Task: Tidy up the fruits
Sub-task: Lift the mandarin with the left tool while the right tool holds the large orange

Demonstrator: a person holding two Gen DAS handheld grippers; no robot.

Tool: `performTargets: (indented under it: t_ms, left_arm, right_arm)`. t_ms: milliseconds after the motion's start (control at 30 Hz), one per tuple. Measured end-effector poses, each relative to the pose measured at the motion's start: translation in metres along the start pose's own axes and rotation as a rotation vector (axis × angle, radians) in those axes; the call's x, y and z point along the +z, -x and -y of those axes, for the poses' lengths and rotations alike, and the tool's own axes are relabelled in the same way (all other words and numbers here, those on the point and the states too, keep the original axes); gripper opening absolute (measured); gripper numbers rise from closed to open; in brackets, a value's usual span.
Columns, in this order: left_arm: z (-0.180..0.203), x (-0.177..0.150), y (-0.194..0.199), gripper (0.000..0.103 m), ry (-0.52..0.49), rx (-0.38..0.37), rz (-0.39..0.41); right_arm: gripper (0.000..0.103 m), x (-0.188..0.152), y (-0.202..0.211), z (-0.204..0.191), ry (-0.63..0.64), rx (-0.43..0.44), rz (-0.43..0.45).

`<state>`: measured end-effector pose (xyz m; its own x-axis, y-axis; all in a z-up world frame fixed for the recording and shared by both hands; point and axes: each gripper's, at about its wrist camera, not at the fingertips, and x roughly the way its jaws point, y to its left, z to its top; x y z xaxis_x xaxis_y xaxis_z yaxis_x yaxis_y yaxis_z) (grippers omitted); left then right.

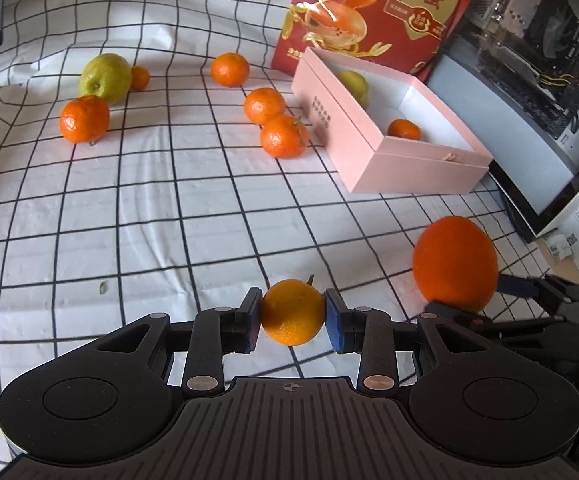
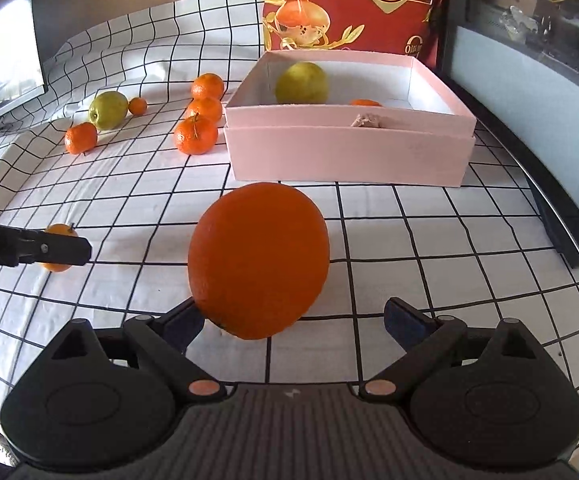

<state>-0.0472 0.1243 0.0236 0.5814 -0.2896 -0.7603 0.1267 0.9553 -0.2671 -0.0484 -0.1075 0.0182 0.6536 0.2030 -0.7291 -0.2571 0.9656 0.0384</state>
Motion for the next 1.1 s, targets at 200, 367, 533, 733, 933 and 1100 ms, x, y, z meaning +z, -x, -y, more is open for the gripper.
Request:
performTargets:
  t_ms: [200,367,533,733,933,1100]
  left_arm:
    - [-0.001,-0.004,0.0,0.037,0.012,-0.01,-0.02]
    - [-0.004,-0.003,0.003,0.037,0.026,-0.003,-0.015]
    - [-0.007,-0.006,0.003,0.037,0.045,0.006,-0.023]
    - [-0.005,-0.006,0.001,0.037,0.045,-0.001,-0.032]
    - [0.002,-0.006,-0.002,0.037,0.022,-0.018,-0.042]
    - [0.008,-0.007,-0.006,0.037,0.009,-0.027,-0.053]
  right_arm:
    - [0.096,0.014,-0.011,-0.011,-0.002,0.006,0.011]
    - [0.091,0.022,-0.025,-0.021,0.02,0.011,-0.007]
    - [0.079,0.022,-0.03,-0.026,0.068,-0.008,-0.006]
    - [0.072,0.022,-0.028,-0.025,0.079,0.004,-0.006]
    - [0.072,0.021,-0.024,-0.02,0.058,0.021,-0.011]
    - [0.072,0.017,-0.019,-0.011,0.04,0.008,-0.012]
